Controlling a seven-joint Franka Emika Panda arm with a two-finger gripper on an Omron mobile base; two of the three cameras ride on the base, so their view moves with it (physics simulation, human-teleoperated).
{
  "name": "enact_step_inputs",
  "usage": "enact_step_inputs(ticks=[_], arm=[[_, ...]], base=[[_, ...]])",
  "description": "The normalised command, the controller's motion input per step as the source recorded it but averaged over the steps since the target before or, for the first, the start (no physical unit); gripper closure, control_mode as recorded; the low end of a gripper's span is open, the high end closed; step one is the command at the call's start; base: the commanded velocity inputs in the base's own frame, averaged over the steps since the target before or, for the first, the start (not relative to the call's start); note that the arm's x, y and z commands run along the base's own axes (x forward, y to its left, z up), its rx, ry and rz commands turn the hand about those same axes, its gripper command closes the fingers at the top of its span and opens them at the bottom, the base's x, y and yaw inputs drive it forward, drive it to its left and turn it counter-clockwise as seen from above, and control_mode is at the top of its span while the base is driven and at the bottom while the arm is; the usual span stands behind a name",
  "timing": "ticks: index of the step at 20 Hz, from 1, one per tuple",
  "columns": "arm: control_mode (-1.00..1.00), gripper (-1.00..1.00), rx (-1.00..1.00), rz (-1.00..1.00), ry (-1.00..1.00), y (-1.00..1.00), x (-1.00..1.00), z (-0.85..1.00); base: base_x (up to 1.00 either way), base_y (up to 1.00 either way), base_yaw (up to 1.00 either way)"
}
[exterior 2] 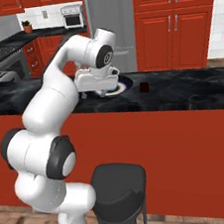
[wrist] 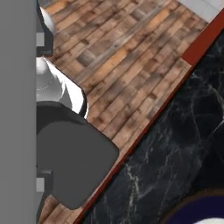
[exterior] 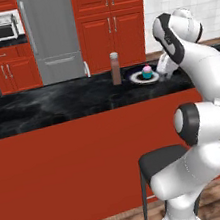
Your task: Take the cinnamon bottle from the cabinet and place it on the dining table, next to the plate with the cupcake. Then take the chocolate from the dining counter and place it on the cupcake plate.
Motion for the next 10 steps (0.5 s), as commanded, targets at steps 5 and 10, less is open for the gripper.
enact_step_inputs(ticks=[5,10], arm=[[-1.00,-1.00,-0.01,0.34,-0.13,-0.45,0.13,0.00],[-1.00,-1.00,-0.03,0.22,-0.10,-0.35,0.20,0.00]], base=[[0.00,0.00,0.00],[0.00,0.00,0.00]])
